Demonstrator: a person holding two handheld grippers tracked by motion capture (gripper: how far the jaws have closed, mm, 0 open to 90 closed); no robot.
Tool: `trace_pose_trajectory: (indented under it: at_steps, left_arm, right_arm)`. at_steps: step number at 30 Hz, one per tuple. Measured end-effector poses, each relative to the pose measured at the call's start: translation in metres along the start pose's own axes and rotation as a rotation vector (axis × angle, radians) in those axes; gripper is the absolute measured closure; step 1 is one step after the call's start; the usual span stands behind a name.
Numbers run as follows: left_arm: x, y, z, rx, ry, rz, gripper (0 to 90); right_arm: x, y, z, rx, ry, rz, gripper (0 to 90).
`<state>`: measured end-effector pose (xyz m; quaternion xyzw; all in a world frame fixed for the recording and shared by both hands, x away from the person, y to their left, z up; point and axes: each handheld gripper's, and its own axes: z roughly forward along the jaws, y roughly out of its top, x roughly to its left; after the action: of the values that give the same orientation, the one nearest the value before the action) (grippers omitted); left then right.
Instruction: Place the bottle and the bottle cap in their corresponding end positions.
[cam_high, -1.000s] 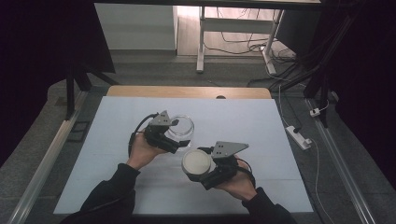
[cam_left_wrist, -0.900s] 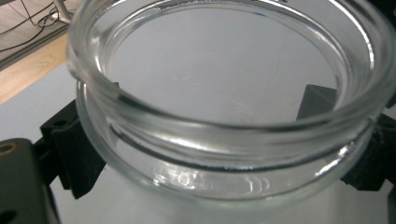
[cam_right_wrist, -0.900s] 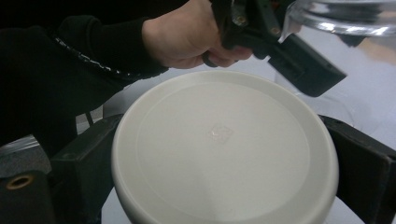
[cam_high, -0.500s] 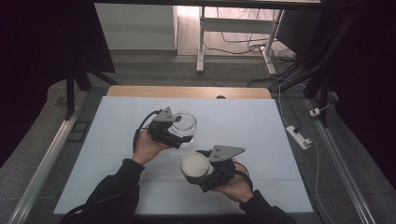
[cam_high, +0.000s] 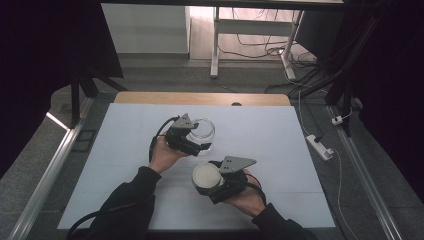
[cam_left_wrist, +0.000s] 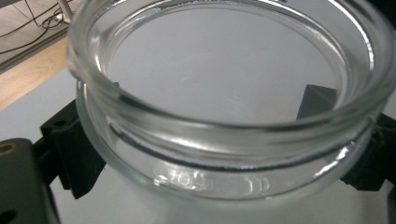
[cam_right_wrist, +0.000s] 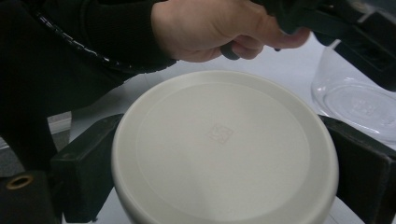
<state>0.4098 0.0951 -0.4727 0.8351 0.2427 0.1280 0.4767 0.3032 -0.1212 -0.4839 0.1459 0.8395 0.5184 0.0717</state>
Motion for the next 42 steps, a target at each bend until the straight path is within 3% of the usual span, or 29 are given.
trace_pose_trajectory:
  at_steps: [16,29,42]
  left_arm:
    - [0.012,-0.011,0.019,0.023,0.029,-0.012,7.4]
    - [0.024,-0.023,0.030,0.041,0.054,-0.033,7.4]
    - [0.025,-0.029,0.037,0.054,0.066,-0.026,7.3]
  right_arm:
    - [-0.008,-0.018,0.024,0.040,-0.015,-0.007,7.2]
    - [-0.009,-0.031,0.040,0.116,-0.014,-0.007,7.1]
    - [-0.012,-0.034,0.048,0.202,-0.010,0.003,7.1]
